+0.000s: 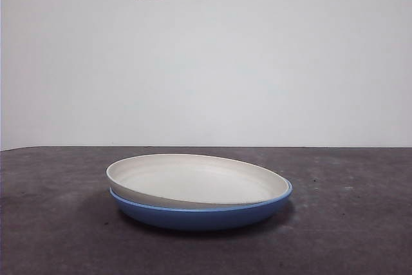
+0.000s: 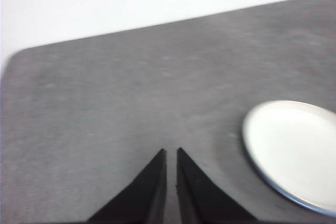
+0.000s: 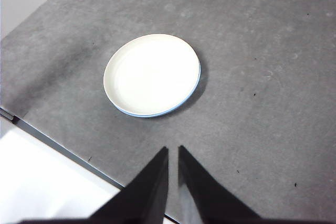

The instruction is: Pick up the white plate, put it on the blue plate, put it on desk

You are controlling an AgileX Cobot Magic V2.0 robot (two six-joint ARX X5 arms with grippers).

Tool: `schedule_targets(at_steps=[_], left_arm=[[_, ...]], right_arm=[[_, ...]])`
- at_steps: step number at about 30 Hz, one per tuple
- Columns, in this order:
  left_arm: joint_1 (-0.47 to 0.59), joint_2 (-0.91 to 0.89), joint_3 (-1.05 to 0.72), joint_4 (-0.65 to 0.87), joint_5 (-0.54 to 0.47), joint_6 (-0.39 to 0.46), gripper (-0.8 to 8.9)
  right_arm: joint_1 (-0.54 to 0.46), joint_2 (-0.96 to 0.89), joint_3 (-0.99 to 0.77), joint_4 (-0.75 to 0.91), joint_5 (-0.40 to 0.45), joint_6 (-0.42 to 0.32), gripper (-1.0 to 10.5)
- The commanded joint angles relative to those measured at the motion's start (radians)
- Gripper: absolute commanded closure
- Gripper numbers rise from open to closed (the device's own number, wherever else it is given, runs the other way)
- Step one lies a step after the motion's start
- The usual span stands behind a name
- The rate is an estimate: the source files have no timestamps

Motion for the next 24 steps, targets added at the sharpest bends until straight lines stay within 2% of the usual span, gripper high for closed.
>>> schedule_targets(at_steps=[1,5,10,16,24], left_arm=[[0.05,-0.029,-0.134,0.16,-0.003,-0.001,7.81],[0.102,-0.11,-0.331,0.365,-0.003,-0.035,7.82],[0.154,-0.22,-0.526,0.513,-0.003,-0.114,7.81],[0.194,-0.317,-0.662,0.527,-0.003,-0.181,7.81],[0.203,-0.372,-0.756,0.531,-0.003,-0.179,7.81]], right_arm=[[0.005,0.002,0.017,0.01,0.0,-0.008,9.2],[0.005,0.002,0.017,0.01,0.0,-0.007,9.2],[0.005,0.002,0.017,0.01,0.0,-0.008,9.2],[0.005,0.002,0.017,0.01,0.0,-0.008,9.2],[0.005,0.002,0.017,0.01,0.0,-0.008,9.2]])
